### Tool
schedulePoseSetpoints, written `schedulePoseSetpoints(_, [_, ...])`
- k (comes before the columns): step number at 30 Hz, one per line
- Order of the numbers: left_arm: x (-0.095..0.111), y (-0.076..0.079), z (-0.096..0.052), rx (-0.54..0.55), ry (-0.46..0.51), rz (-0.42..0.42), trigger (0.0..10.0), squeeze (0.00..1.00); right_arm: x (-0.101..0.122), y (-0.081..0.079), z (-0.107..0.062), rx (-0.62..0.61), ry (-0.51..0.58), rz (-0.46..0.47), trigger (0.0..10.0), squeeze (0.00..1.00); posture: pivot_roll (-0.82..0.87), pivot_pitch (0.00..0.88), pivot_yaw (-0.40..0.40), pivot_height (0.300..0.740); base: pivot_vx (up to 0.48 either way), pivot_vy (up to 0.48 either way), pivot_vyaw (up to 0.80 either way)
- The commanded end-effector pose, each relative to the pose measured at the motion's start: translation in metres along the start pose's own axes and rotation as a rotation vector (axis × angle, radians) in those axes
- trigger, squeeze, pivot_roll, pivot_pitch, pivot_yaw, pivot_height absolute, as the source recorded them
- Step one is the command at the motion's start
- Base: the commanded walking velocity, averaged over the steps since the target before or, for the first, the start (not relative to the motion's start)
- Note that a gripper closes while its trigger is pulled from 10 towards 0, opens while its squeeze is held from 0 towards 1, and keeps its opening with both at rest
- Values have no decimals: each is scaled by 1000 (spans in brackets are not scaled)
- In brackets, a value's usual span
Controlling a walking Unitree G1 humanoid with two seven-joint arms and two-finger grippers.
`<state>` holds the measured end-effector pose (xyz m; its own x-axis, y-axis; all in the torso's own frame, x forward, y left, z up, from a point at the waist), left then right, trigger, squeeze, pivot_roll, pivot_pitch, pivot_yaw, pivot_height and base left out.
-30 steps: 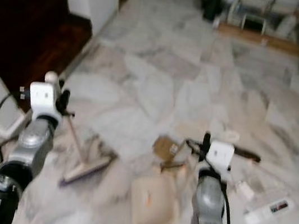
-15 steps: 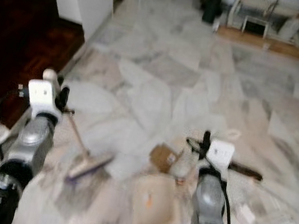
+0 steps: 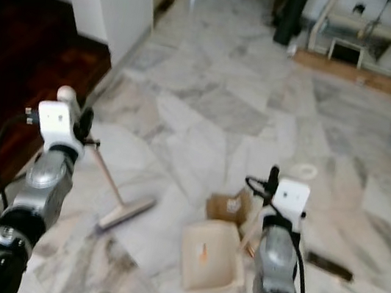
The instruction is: Sweep floor
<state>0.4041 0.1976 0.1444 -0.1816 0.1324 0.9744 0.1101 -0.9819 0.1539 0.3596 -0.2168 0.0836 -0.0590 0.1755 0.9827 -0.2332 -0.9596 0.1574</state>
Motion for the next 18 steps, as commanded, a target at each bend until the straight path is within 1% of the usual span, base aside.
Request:
schedulePoseSetpoints(1, [5, 12, 2, -27, 25, -27, 10000, 0, -1, 19, 0, -66, -8, -41, 10000, 0, -53, 147, -5, 740, 0, 0, 0])
schedulePoseSetpoints(2, [5, 12, 2, -29, 24, -28, 10000, 0, -2, 26, 1, -91, -15, -58, 10000, 0, -53, 147, -5, 740, 0, 0, 0])
schedulePoseSetpoints(3, [5, 12, 2, -29, 25, -28, 10000, 0, -4, 31, 2, -112, -29, -97, 10000, 0, -52, 148, -6, 740, 0, 0, 0])
schedulePoseSetpoints(5, [5, 12, 2, -29, 25, -28, 10000, 0, -5, 33, 2, -123, -37, -124, 10000, 0, -53, 148, -7, 740, 0, 0, 0])
schedulePoseSetpoints(8, [6, 11, 2, -26, 26, -29, 10000, 0, -5, 40, 2, -160, -40, -127, 10000, 0, -52, 149, -7, 740, 0, 0, 0])
schedulePoseSetpoints(13, [5, 11, 2, -26, 25, -31, 10000, 0, -5, 43, 1, -184, -43, -134, 10000, 0, -52, 149, -6, 740, 0, 0, 0])
schedulePoseSetpoints(18, [6, 12, 2, -30, 24, -35, 10000, 0, -8, 53, -1, -260, -65, -185, 10000, 0, -51, 149, -6, 740, 0, 0, 0])
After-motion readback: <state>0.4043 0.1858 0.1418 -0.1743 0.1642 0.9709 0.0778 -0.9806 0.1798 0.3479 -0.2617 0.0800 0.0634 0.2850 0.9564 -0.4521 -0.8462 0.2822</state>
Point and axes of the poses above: a point about 5 cm out from each wrist's last joint towards the gripper, its own z axis pointing out of the wrist towards the gripper, its own x axis along the axis of the wrist's last joint, y = z × x, the point moved 4 cm from there along z, pointing out of the wrist towards the gripper, and after that the axes turned 7 degrees about -z, right-handed, at the moved point
